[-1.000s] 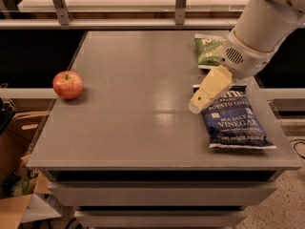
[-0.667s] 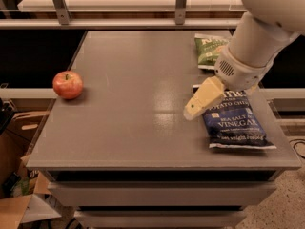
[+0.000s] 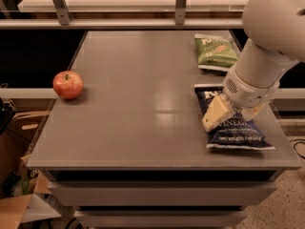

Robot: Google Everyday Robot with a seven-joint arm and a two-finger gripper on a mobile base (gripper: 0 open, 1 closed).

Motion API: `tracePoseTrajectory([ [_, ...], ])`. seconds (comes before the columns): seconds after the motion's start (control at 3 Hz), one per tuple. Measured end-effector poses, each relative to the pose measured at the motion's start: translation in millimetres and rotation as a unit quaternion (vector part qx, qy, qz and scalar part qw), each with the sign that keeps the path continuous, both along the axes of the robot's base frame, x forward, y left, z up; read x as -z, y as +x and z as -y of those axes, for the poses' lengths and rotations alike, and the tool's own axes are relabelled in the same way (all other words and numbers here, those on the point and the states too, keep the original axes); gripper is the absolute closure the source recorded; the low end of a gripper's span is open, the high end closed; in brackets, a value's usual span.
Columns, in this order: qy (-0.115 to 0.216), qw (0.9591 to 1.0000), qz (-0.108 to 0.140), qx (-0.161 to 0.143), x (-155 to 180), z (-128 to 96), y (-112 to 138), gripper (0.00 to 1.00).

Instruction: Move blue chip bag near apple

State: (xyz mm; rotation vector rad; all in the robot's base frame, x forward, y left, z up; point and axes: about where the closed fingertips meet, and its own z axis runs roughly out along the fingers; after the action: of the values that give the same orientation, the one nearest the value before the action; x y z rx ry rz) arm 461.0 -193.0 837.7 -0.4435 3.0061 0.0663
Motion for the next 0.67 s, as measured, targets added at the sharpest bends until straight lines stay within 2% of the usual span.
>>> tracePoseTrajectory([
  [0.67, -0.005, 0.9999, 0.002, 0.009, 1.3, 9.1, 2.5, 0.81],
])
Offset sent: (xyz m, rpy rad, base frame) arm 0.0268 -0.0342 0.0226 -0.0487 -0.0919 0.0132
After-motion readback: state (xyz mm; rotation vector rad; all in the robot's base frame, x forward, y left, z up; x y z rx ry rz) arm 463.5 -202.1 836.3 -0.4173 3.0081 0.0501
